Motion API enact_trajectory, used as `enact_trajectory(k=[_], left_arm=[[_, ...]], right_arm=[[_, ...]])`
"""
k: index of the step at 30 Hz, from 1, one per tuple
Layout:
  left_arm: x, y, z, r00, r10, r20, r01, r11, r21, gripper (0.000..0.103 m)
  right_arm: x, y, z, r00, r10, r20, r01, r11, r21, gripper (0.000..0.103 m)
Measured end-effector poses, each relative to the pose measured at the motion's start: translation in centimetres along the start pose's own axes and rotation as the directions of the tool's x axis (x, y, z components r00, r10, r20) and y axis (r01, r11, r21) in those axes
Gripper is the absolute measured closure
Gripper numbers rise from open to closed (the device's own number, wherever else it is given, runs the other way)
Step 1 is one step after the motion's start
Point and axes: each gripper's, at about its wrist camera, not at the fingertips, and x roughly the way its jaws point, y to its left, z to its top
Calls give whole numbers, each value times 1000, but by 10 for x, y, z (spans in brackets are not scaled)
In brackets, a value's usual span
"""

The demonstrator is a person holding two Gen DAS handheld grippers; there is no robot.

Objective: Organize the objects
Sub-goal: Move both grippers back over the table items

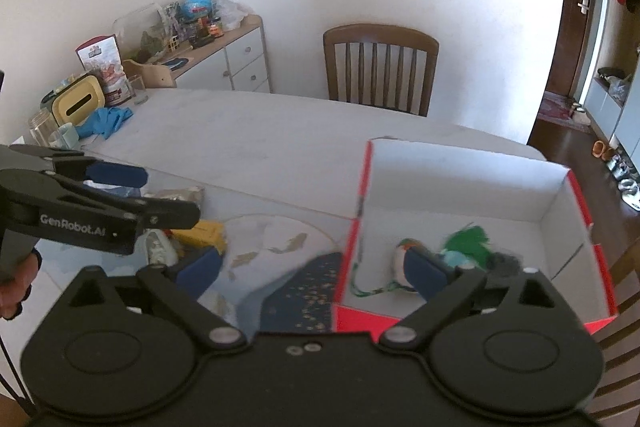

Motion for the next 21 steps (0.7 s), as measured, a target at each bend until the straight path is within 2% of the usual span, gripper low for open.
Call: enact_trajectory(k=[3, 5, 15, 21], left_arm=[[-4, 20, -7, 1000, -13, 1, 13, 1000, -12, 7], [-6, 35, -11, 1000, -31, -3, 31, 999, -26, 0], [-16, 97, -40, 999, 1, 53, 0, 1000, -21, 0], [-10, 138, -50, 999, 39, -7, -39, 998, -45, 0]], right_arm=[[9, 12, 1, 1000, -3, -9, 3, 1000, 7, 5], [15, 20, 1, 1000, -5, -12, 5, 1000, 15, 5], [47, 57, -3, 999, -5, -46, 7, 999, 40, 5], [70, 79, -8, 996, 4, -86, 0, 999, 41, 5]])
